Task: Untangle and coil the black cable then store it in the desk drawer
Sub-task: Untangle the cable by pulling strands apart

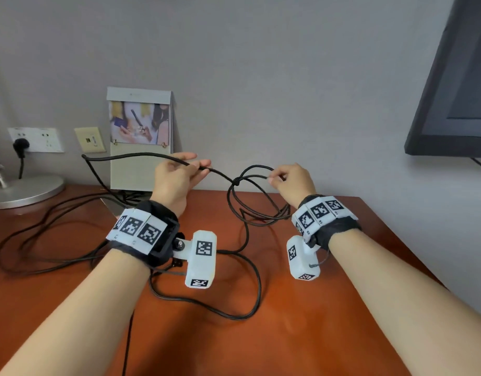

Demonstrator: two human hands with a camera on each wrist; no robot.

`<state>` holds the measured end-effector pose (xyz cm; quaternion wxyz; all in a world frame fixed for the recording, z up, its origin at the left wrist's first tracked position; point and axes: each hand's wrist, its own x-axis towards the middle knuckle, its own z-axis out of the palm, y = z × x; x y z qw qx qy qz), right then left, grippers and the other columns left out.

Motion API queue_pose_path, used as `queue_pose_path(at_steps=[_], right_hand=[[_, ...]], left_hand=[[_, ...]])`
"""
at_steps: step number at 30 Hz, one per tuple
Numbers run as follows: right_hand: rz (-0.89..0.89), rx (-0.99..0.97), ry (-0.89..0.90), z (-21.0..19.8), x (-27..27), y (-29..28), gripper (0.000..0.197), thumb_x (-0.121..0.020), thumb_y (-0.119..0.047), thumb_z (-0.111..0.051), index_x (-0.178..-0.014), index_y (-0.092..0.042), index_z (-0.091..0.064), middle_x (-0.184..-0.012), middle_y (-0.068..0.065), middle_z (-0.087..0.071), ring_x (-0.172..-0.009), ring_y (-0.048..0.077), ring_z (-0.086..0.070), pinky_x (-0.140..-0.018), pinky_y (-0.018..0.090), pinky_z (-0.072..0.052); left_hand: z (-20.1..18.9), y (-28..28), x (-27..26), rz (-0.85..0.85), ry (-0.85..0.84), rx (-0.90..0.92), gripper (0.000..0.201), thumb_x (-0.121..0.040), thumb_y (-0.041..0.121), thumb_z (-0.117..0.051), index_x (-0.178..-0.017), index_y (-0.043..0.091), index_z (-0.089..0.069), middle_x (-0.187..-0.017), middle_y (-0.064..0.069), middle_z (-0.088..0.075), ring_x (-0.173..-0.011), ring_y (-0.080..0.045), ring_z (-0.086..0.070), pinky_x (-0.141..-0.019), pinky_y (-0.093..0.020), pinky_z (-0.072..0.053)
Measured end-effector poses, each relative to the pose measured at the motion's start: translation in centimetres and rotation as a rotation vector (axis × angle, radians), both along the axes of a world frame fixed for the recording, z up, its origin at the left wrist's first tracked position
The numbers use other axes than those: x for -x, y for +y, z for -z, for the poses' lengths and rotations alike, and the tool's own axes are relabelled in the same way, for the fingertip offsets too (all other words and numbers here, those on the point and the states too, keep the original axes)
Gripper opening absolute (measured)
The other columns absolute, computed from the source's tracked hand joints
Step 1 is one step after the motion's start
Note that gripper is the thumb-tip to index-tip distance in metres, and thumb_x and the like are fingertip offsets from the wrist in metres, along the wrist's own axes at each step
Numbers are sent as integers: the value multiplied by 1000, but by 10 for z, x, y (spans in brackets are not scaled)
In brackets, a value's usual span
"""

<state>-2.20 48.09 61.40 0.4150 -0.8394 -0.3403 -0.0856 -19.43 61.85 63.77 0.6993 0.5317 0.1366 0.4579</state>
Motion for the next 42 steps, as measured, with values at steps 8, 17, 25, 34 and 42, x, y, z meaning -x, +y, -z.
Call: queue_pose_path(at_steps=[8, 17, 25, 34, 42], right_hand=[[-375, 13, -118, 3, 61, 22, 23, -86, -25, -65, -106, -15, -65, -112, 3, -65, -108, 20, -56, -96, 35, -43], [-208, 204, -359, 24, 58, -5, 18, -85, -37, -63, -99, -25, -60, -112, -12, -60, -117, 13, -46, -108, 47, -22], [-78, 434, -312, 47, 17, -49, 38, -88, -26, -60, -125, -22, -51, -132, -4, -51, -127, 20, -38, -98, 40, -39], [-53, 401, -304, 38, 13, -46, 19, -92, -31, -55, -104, -25, -68, -116, -4, -58, -114, 23, -45, -92, 41, -41], [-70, 305, -337, 23, 19, -24, 23, -94, -33, -53, -100, -20, -71, -107, 0, -64, -108, 24, -50, -88, 41, -43]], left_hand=[[-17, -27, 6, 54, -49, 5, 18, -94, -10, -42, -85, 5, -49, -79, -15, -63, -75, -20, -67, -70, -21, -58], [-21, -25, 37, 11, -120, 118, 19, -93, -12, -42, -84, 3, -49, -82, -17, -61, -77, -21, -66, -65, -20, -58], [-29, -2, 66, -66, -230, 134, 19, -93, -11, -44, -83, 4, -51, -59, -3, -69, -74, -15, -70, -71, -23, -58], [-6, -9, 49, -35, -163, 59, 15, -94, 1, -51, -85, 13, -51, -81, -4, -69, -74, -12, -69, -67, -15, -53], [24, -38, 0, 98, 95, -29, 19, -86, 5, -64, -98, 13, -52, -108, -17, -63, -87, -16, -64, -71, -22, -54]])
